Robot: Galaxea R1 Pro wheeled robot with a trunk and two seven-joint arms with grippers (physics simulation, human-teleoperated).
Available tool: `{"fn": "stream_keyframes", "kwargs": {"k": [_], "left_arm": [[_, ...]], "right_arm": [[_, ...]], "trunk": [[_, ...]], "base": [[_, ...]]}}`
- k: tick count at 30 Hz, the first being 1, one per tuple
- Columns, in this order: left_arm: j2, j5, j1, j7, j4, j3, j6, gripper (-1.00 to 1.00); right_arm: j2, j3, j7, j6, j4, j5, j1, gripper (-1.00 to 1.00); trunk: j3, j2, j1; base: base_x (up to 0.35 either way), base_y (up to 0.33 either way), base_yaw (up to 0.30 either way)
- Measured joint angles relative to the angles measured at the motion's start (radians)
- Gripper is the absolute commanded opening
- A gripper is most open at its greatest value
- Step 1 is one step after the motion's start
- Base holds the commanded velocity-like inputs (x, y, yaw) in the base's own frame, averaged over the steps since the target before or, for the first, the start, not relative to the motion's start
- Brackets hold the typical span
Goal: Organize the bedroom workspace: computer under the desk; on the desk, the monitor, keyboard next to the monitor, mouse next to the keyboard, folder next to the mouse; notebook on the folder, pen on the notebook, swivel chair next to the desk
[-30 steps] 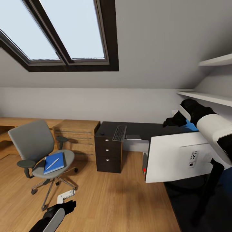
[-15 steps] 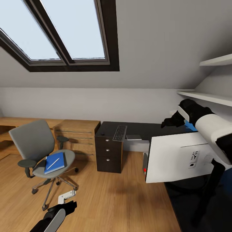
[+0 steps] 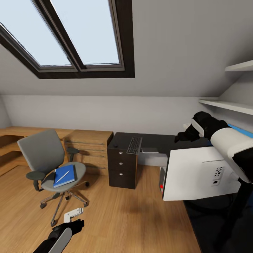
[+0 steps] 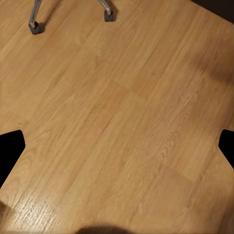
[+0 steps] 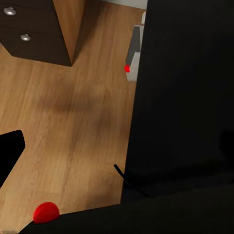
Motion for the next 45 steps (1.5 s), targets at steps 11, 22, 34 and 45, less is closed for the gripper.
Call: {"fn": "stream_keyframes", "kwargs": {"k": [11,22,34,45], "left_arm": [[0.0,0.0,0.0,0.0,0.0,-0.012,0.0,1.0],[0.001,-0.001,0.0,-0.002,0.0,-0.013,0.0,1.0],[0.0,0.001,0.0,-0.002,0.0,-0.014,0.0,1.0],[0.001,0.0,0.0,-0.002,0.0,-0.014,0.0,1.0]], "right_arm": [[-0.001,0.035,0.002,0.003,0.001,0.024,0.025,1.0],[-0.002,0.085,0.002,0.003,0.001,0.029,0.048,1.0],[-0.003,0.104,0.002,0.003,-0.001,0.035,0.049,1.0],[-0.002,0.126,0.002,0.003,-0.008,0.034,0.049,1.0]], "trunk": [[0.0,0.0,0.0],[0.0,0.0,0.0],[0.0,0.0,0.0],[0.0,0.0,0.0]], "base": [[-0.001,0.0,0.003],[-0.152,0.0,0.0],[-0.121,0.0,0.0],[-0.171,0.0,0.0]]}}
